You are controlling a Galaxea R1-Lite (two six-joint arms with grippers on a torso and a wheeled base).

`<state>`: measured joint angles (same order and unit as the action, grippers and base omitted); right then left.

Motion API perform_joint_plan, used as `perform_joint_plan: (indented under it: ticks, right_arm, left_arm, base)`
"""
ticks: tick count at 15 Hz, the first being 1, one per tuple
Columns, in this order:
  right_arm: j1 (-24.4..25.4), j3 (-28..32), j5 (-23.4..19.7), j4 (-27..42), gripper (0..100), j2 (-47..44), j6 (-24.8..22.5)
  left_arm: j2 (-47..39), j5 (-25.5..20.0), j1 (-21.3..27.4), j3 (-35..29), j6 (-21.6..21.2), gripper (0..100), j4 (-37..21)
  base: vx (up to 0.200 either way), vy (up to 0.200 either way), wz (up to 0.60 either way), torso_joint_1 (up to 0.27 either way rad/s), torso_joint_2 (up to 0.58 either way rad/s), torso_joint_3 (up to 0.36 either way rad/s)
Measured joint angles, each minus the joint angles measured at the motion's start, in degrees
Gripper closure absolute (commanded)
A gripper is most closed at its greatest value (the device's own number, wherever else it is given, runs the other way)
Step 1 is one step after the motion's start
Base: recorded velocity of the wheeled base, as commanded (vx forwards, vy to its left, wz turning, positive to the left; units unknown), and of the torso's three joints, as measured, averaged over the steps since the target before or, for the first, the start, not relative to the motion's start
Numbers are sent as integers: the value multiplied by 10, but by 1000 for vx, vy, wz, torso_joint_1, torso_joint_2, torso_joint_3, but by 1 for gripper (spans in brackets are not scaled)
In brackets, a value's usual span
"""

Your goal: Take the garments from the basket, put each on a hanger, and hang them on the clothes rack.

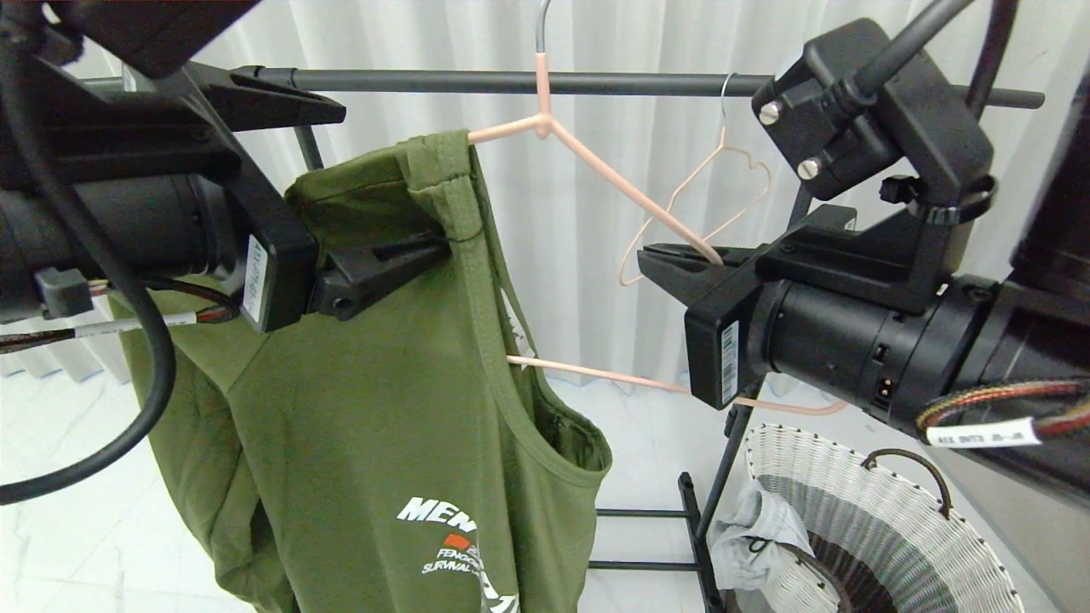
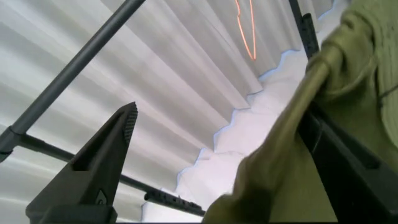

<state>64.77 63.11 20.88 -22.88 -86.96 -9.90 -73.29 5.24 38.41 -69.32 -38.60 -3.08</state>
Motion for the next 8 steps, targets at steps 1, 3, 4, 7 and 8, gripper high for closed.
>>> perform_joint_plan:
  ticks: [1,3,4,7,8]
  right_arm:
    - [5,0,0,0,100,0,0]
    - [12,0,0,0,100,0,0]
    - [14,1,0,-1,100,-1,0]
    - [15,1,0,-2,100,0,0]
    - [16,1,0,-1,100,0,0]
  left_arm:
    - [0,0,0,1,0,100,0]
    - [1,-1,0,2,0,100,0]
    - [1,-1,0,2,0,100,0]
    - [2,-1,0,4,0,100,-1]
    - [2,-1,0,6,1,100,0]
  base:
    - [0,0,0,0,0,0]
    - [0,0,0,0,0,0]
    - [0,0,0,0,0,0]
    - [0,0,0,0,0,0]
    - [0,0,0,0,0,0]
